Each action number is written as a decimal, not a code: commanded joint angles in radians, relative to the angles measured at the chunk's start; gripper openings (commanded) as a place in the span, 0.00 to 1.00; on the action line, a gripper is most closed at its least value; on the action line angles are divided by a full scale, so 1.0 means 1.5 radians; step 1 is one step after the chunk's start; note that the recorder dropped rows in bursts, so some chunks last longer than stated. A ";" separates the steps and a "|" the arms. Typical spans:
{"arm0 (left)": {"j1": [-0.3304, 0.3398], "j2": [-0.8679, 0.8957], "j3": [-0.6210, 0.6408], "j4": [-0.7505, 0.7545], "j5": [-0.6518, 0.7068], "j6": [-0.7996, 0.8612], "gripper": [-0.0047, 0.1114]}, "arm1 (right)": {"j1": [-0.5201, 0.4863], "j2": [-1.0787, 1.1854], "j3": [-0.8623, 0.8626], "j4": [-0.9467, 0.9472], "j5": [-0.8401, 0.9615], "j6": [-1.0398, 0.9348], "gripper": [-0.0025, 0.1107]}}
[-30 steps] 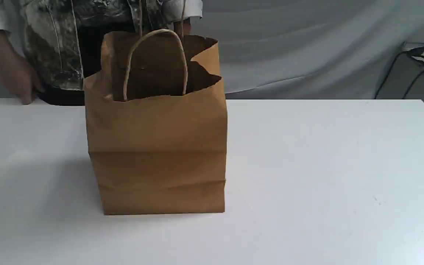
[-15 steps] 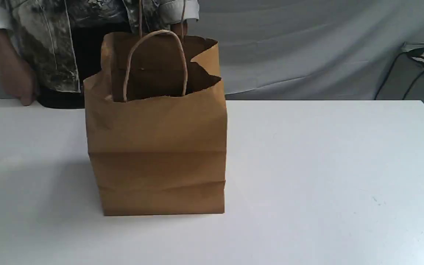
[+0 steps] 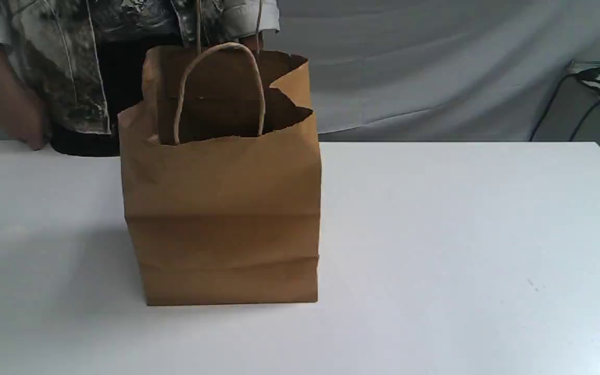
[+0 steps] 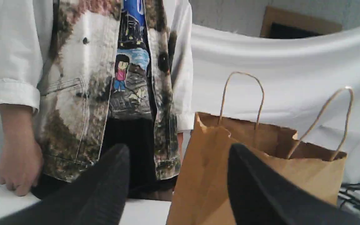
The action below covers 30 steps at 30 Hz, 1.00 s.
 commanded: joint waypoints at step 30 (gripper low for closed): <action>0.002 -0.002 0.039 0.161 0.151 0.117 0.45 | 0.002 -0.002 0.001 0.002 -0.021 0.018 0.02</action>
